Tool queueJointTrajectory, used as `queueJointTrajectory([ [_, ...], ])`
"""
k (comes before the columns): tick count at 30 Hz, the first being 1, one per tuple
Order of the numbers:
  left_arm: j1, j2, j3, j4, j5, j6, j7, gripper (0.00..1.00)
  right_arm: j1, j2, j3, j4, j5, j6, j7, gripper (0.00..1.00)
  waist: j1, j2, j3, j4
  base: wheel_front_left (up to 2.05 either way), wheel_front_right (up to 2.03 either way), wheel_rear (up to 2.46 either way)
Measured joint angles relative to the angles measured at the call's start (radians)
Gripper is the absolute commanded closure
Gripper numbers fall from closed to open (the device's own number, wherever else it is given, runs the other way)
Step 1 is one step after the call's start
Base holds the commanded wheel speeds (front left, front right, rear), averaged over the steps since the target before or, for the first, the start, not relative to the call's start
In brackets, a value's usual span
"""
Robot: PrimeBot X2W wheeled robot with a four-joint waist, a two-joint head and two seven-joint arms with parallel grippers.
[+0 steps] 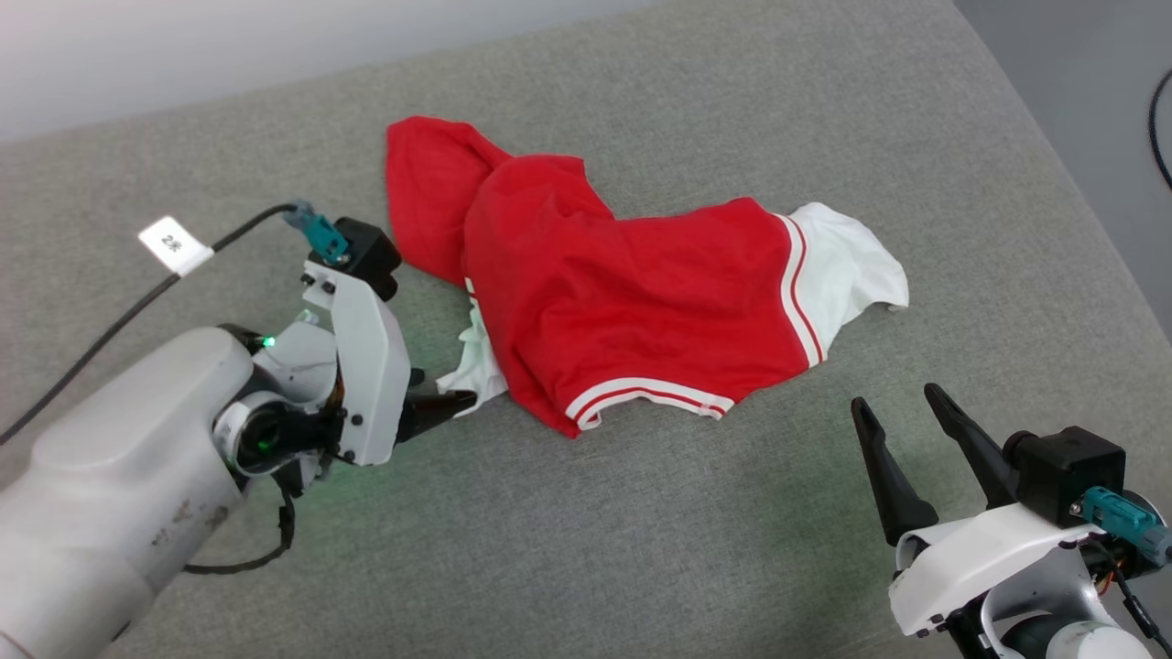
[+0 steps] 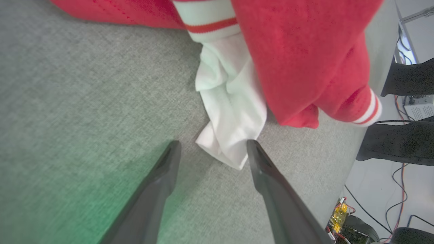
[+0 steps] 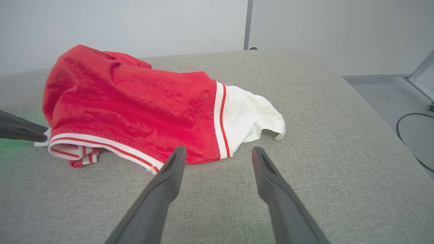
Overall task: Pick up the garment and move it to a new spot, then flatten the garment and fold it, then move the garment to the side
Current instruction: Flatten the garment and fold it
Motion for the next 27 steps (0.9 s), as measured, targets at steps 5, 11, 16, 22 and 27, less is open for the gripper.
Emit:
queueJointTrajectory([
  [5,-0.012,0.006,-0.020,-0.014,-0.036,0.000,-0.002,0.00,0.000,0.000,0.004,0.007,0.003,0.000,-0.007,0.00,0.0000,-0.0001,0.017,-0.011,0.00,0.00,0.00],
  [11,-0.028,0.005,-0.047,-0.020,-0.055,0.000,-0.020,0.47,-0.017,0.000,0.014,0.014,0.009,0.000,-0.013,0.00,0.0000,-0.0001,0.028,-0.011,0.00,0.00,0.00],
  [16,-0.040,-0.001,-0.064,-0.015,-0.061,0.000,-0.058,1.00,-0.020,0.000,0.008,0.016,0.013,0.000,-0.021,0.00,0.0000,0.0000,0.034,-0.004,0.00,0.00,0.00],
  [22,-0.079,0.020,-0.088,-0.024,-0.051,0.000,-0.092,1.00,-0.020,0.000,-0.009,0.016,0.010,0.000,-0.018,0.00,0.0000,0.0000,0.025,0.032,0.00,0.00,0.00],
  [27,-0.125,0.086,-0.091,-0.044,-0.051,0.000,-0.129,1.00,-0.021,0.000,-0.016,0.014,-0.002,0.000,0.001,0.00,0.0000,0.0000,0.008,0.081,0.00,0.00,0.00],
])
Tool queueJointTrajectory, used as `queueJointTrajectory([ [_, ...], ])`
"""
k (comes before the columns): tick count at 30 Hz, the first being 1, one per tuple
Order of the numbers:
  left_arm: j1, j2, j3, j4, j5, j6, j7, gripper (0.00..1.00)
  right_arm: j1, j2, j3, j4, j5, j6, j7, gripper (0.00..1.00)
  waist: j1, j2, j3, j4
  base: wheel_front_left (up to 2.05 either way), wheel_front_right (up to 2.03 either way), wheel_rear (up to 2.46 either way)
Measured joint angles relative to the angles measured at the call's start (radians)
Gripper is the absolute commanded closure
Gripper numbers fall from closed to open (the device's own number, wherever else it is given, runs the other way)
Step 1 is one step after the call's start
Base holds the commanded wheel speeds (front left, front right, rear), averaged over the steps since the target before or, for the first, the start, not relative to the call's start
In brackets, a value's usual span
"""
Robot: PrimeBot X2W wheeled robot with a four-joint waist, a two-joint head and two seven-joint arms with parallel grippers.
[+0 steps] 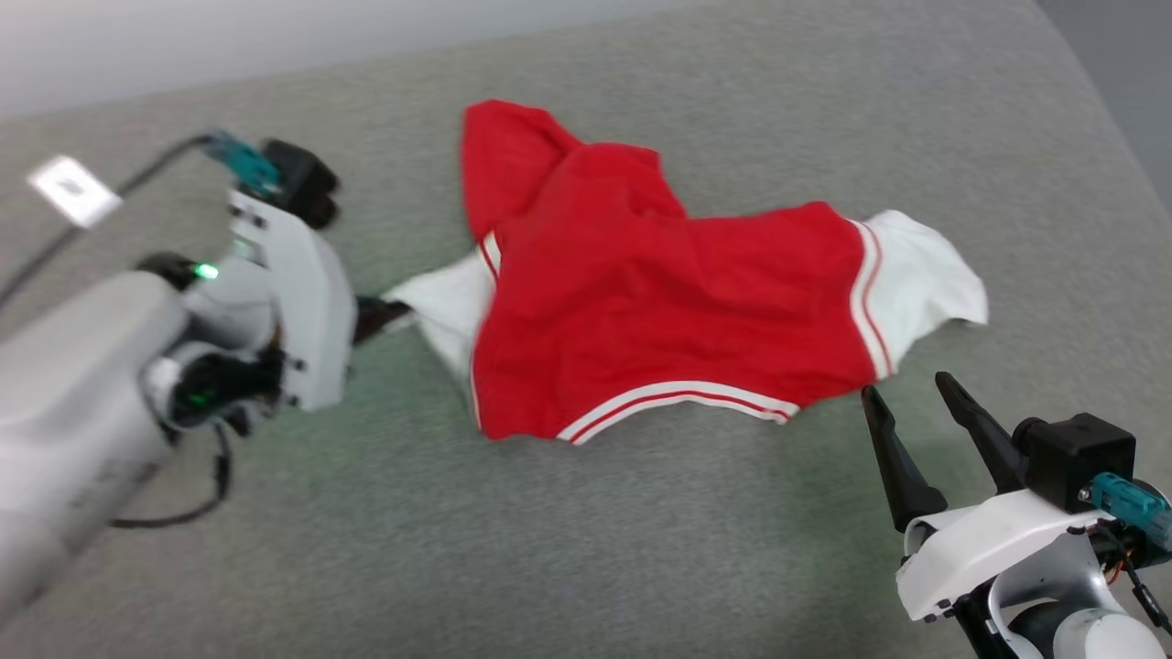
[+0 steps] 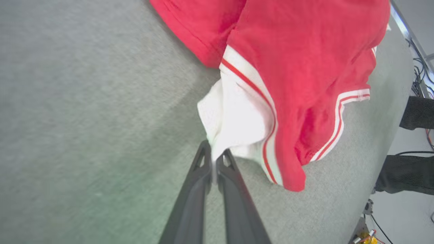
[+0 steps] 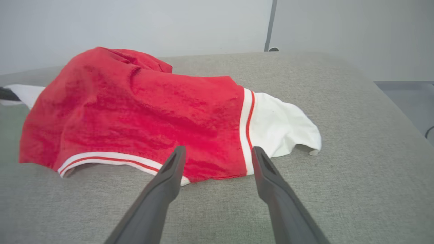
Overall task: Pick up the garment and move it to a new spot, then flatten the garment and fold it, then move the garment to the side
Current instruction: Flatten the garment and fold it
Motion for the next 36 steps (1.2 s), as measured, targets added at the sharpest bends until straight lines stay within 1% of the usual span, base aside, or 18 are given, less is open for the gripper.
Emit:
queueJointTrajectory([
  [6,-0.043,0.090,-0.002,-0.036,-0.017,0.000,-0.021,1.00,-0.005,0.000,-0.013,-0.014,-0.017,0.000,0.028,0.00,0.0000,0.0000,-0.020,0.074,0.00,0.00,0.00],
  [10,-0.060,0.145,-0.013,-0.034,-0.014,0.000,-0.012,1.00,-0.021,0.000,-0.013,-0.023,-0.025,0.000,0.043,0.00,0.0000,0.0000,-0.032,0.122,0.00,0.00,0.00],
  [13,-0.056,0.175,-0.026,-0.012,0.000,0.000,-0.006,1.00,-0.023,0.000,-0.009,-0.025,-0.026,0.000,0.051,0.00,0.0000,0.0000,-0.040,0.152,0.00,0.00,0.00],
  [16,-0.030,0.179,-0.032,0.030,-0.001,0.000,-0.023,1.00,-0.025,0.000,-0.003,-0.025,-0.026,0.000,0.054,0.00,0.0000,0.0000,-0.043,0.171,0.00,0.00,0.00],
  [19,0.005,0.168,-0.038,0.089,-0.010,0.000,-0.043,1.00,-0.026,0.000,0.004,-0.026,-0.026,0.000,0.059,0.00,0.0000,0.0000,-0.038,0.173,0.00,0.00,0.00],
  [24,0.054,0.141,-0.045,0.181,-0.022,0.000,-0.064,1.00,-0.026,0.000,0.005,-0.035,-0.033,0.000,0.068,0.00,0.0000,0.0000,-0.021,0.149,0.00,0.00,0.00],
  [30,0.077,0.118,-0.047,0.238,-0.018,0.000,-0.103,1.00,-0.026,0.000,0.005,-0.042,-0.034,0.000,0.069,0.00,0.0000,0.0000,0.006,0.119,0.00,0.00,0.00],
  [31,0.077,0.117,-0.047,0.243,-0.018,0.000,-0.110,0.89,-0.026,0.000,0.005,-0.043,-0.034,0.000,0.069,0.00,0.0000,0.0000,0.009,0.116,0.00,0.00,0.00],
  [34,0.077,0.110,-0.046,0.255,-0.018,0.000,-0.130,0.51,-0.026,0.000,0.003,-0.042,-0.037,0.000,0.074,0.00,0.0000,0.0000,0.015,0.111,0.00,0.00,0.00],
  [35,0.077,0.108,-0.047,0.256,-0.018,0.000,-0.139,0.09,-0.026,0.000,0.004,-0.042,-0.042,0.000,0.078,0.00,0.0000,0.0000,0.014,0.112,0.00,0.00,0.00],
  [36,0.077,0.105,-0.048,0.257,-0.018,0.000,-0.154,0.00,-0.026,0.000,0.007,-0.042,-0.048,0.000,0.083,0.00,0.0000,0.0000,0.012,0.114,0.00,0.00,0.00],
])
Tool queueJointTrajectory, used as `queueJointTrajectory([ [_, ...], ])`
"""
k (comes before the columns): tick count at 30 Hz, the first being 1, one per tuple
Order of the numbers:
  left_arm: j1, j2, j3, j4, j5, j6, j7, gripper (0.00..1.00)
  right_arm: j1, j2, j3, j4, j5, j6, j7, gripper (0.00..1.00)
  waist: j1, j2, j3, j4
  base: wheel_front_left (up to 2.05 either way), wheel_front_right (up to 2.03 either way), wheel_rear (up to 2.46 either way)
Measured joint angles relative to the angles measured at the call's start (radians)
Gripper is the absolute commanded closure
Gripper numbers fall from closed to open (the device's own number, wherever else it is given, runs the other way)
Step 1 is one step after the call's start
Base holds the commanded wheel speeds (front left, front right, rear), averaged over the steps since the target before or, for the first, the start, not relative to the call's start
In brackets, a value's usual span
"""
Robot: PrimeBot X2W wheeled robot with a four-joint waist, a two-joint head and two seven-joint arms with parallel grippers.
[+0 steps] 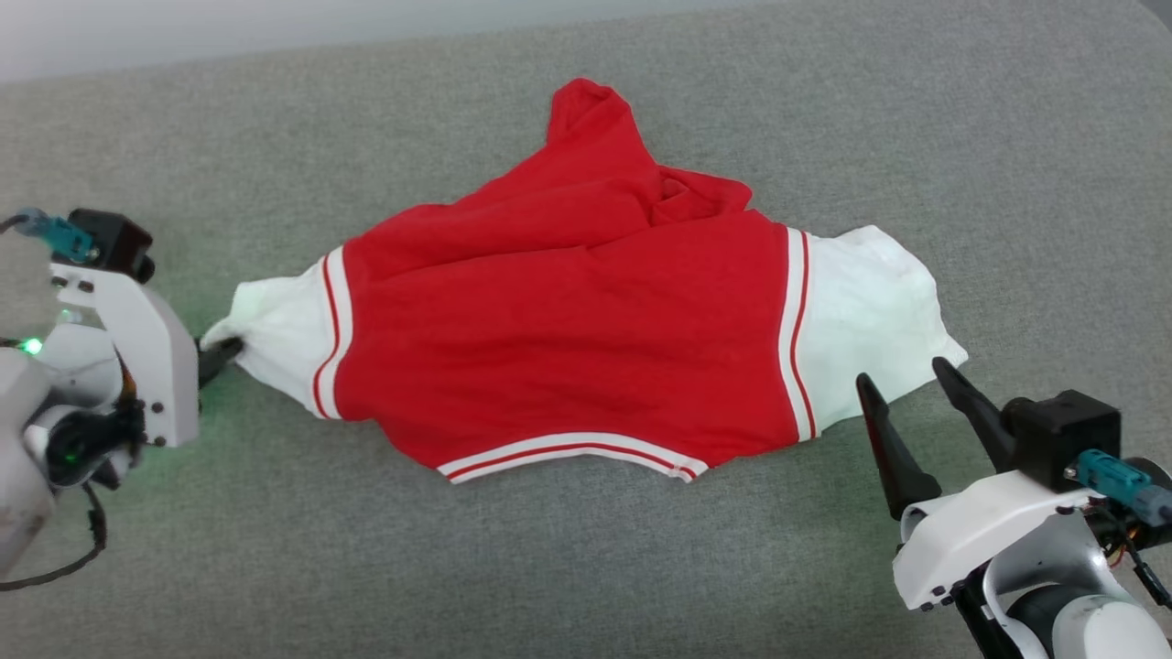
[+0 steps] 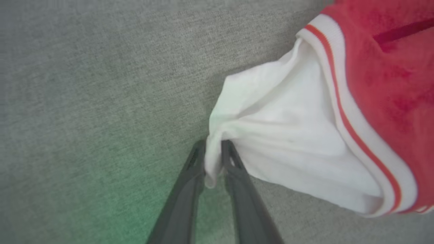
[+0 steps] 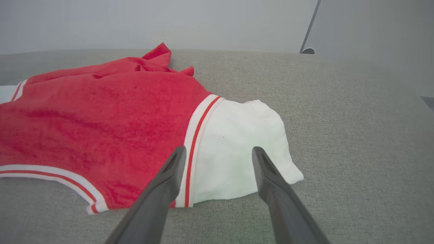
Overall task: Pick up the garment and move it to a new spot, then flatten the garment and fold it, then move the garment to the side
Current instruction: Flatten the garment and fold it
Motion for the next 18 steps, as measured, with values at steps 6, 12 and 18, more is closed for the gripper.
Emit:
queueJointTrajectory([
  [6,0.009,-0.006,-0.004,-0.036,0.000,0.000,-0.105,0.00,-0.012,-0.006,0.025,0.004,-0.043,0.000,0.043,0.00,0.0000,0.0001,-0.025,0.029,0.00,0.00,0.00],
  [12,0.056,0.028,0.012,-0.098,-0.002,0.000,-0.288,0.00,-0.014,-0.102,0.082,0.015,-0.048,0.000,0.109,0.00,0.0000,0.0000,-0.060,0.071,0.00,0.00,0.00],
  [18,0.142,0.035,0.039,-0.165,-0.001,0.000,-0.515,0.00,-0.013,-0.266,0.172,0.026,-0.002,0.000,0.198,0.00,0.0001,0.0000,-0.088,0.121,0.00,0.00,0.00],
])
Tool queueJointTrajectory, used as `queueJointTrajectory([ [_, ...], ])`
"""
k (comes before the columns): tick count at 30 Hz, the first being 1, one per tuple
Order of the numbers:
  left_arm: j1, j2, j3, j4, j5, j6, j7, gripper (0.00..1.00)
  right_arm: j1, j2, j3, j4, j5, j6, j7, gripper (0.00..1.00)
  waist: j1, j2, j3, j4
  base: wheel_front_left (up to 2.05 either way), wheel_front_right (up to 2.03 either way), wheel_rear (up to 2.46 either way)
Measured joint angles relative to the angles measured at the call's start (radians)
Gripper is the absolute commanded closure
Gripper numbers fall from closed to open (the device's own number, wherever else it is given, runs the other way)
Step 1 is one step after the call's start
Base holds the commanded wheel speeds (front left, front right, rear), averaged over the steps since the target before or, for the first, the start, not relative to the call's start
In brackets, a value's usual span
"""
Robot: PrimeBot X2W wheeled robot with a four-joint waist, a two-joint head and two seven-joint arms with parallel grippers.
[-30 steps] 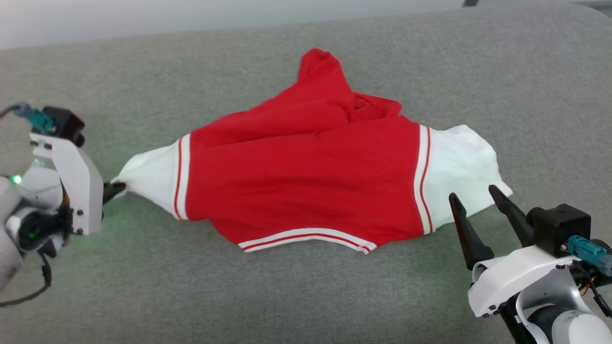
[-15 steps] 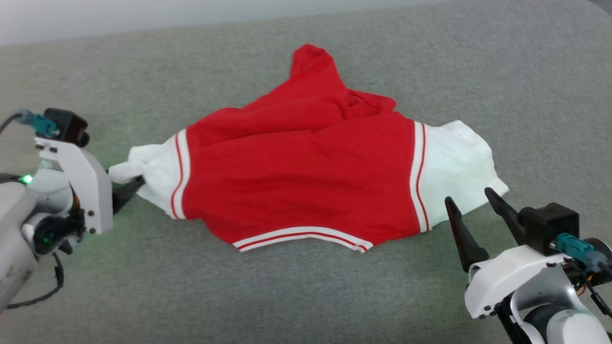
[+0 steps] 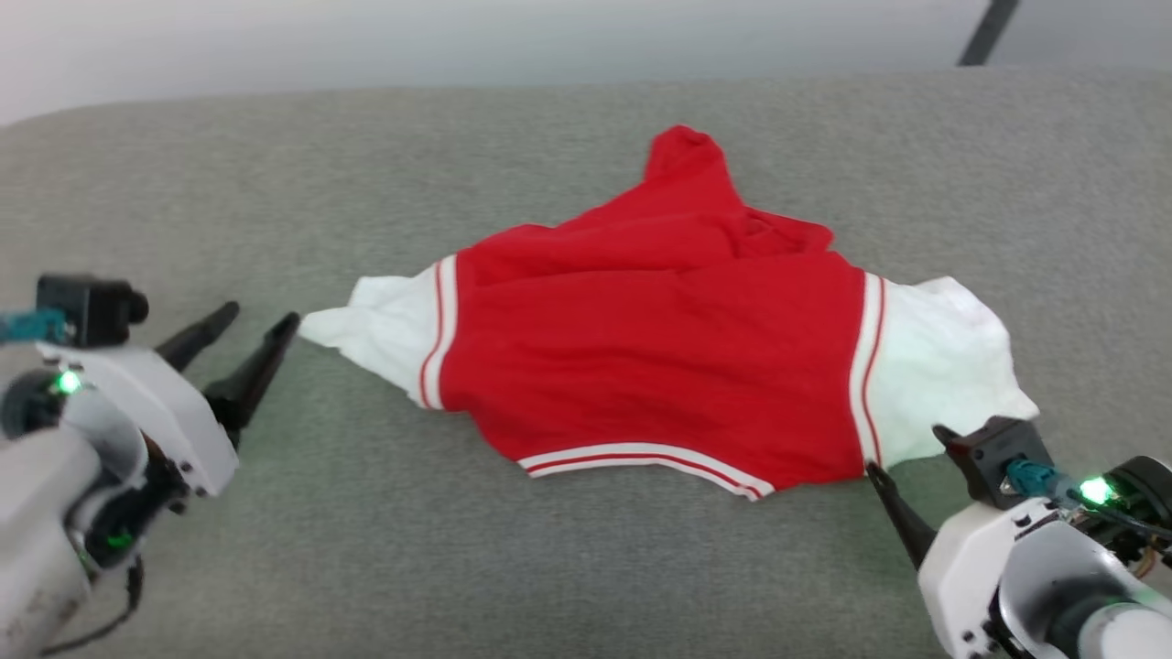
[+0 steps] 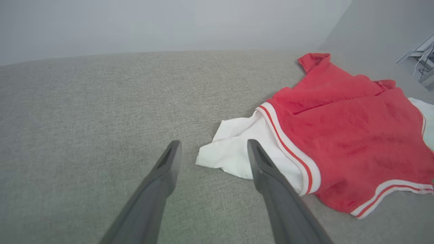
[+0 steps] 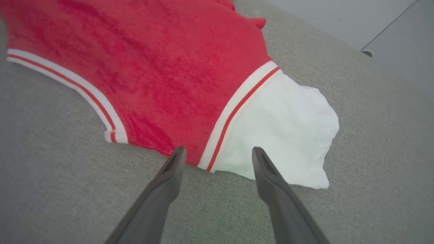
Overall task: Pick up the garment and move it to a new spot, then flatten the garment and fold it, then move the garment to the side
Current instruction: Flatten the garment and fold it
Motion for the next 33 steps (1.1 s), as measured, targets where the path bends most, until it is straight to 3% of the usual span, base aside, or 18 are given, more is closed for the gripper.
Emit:
queueJointTrajectory([
  [5,0.089,-0.024,0.088,-0.056,0.012,0.021,-0.070,0.00,-0.028,-0.153,0.077,-0.019,0.062,0.000,0.080,0.00,0.0000,0.0000,-0.011,0.043,0.00,0.00,0.00],
  [13,0.380,-0.131,0.556,-0.225,0.273,0.105,-0.073,0.00,-0.111,-0.382,0.173,-0.055,0.164,0.000,0.180,0.00,0.0000,0.0000,0.010,0.109,0.00,0.00,0.00],
  [16,0.491,-0.188,0.698,-0.290,0.379,0.104,-0.074,0.00,-0.126,-0.437,0.189,-0.039,0.194,0.000,0.202,0.00,0.0000,0.0000,0.026,0.130,0.00,0.00,0.00],
  [20,0.590,-0.239,0.816,-0.339,0.477,0.085,-0.074,0.00,-0.151,-0.506,0.230,-0.021,0.230,0.000,0.223,0.00,0.0000,0.0000,0.053,0.155,0.00,0.00,0.00],
  [27,0.625,-0.278,0.906,-0.353,0.554,0.041,-0.074,0.00,-0.187,-0.540,0.281,0.044,0.253,0.000,0.210,0.00,0.0000,0.0000,0.100,0.187,0.00,0.00,0.00],
  [28,0.625,-0.279,0.913,-0.352,0.559,0.034,-0.074,0.00,-0.190,-0.540,0.282,0.054,0.255,0.000,0.200,0.33,0.0000,0.0000,0.107,0.190,0.00,0.00,0.00],
  [30,0.626,-0.276,0.921,-0.350,0.576,0.028,-0.074,0.00,-0.194,-0.536,0.283,0.068,0.255,0.001,0.186,0.85,0.0000,0.0000,0.119,0.194,0.00,0.00,0.00],
  [31,0.626,-0.274,0.926,-0.349,0.581,0.024,-0.074,0.00,-0.200,-0.532,0.283,0.075,0.255,0.001,0.182,1.00,0.0000,0.0001,0.124,0.195,0.00,0.00,0.00],
  [33,0.628,-0.262,0.928,-0.347,0.591,0.017,-0.074,0.00,-0.207,-0.523,0.283,0.082,0.255,0.002,0.176,1.00,0.0000,0.0000,0.133,0.194,0.00,0.00,0.00],
])
